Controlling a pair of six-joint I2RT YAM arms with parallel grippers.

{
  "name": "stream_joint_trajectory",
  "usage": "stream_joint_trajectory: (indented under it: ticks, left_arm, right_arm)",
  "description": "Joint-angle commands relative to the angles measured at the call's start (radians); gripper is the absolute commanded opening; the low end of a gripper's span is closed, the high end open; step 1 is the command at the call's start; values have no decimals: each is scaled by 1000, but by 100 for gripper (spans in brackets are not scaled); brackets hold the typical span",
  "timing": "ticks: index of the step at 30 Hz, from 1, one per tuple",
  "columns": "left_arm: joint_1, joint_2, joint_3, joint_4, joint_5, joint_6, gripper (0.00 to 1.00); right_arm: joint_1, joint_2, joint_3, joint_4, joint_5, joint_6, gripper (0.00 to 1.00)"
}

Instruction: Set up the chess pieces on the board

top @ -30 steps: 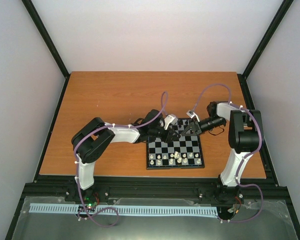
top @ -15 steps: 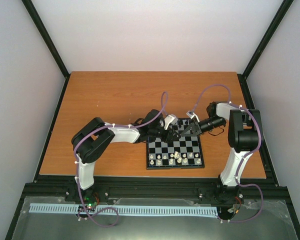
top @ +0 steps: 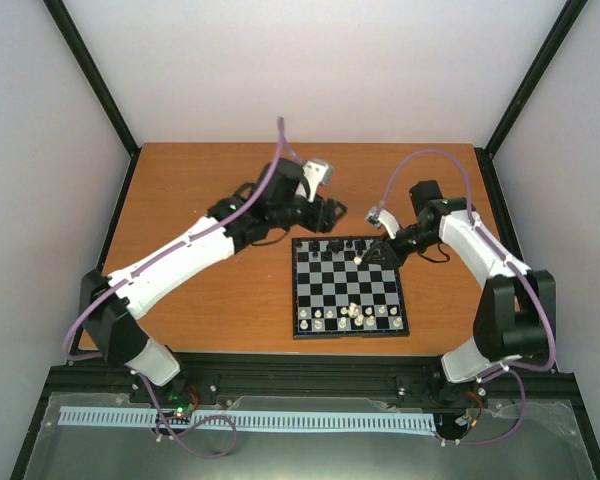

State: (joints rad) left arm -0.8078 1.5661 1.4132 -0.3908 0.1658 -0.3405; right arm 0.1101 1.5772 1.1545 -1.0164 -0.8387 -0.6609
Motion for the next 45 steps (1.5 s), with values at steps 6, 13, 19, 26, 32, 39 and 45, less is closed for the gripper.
stream_joint_trajectory:
  ticks: [6,13,19,26,32,39,45]
  left_arm:
    - [180,-76,120,-330,-357,19,89]
    - [220,-162,-26,-263,-464,27,100]
    - [222,-194,-38,-266,-519,35,100]
    - [222,-218,-42,-264,-520,41,100]
    - [222,-228,-42,-263,-518,44,100]
    - [222,-234,-43,-264,-509,43,100]
    - [223,-236,-45,-263,-509,43,100]
  right_arm:
    - [361,-216,-30,19,389,1,9]
    - [607,-178,-2,-13,569,-4,10]
    - [768,-108,6,-22,666,-8,10]
    - [862,-18,8,-19,758,9,10]
    - [881,37,13,-40,782,4,11]
    - [889,79,15,-47,787,15,11]
    - [893,106,14,-35,783,22,12]
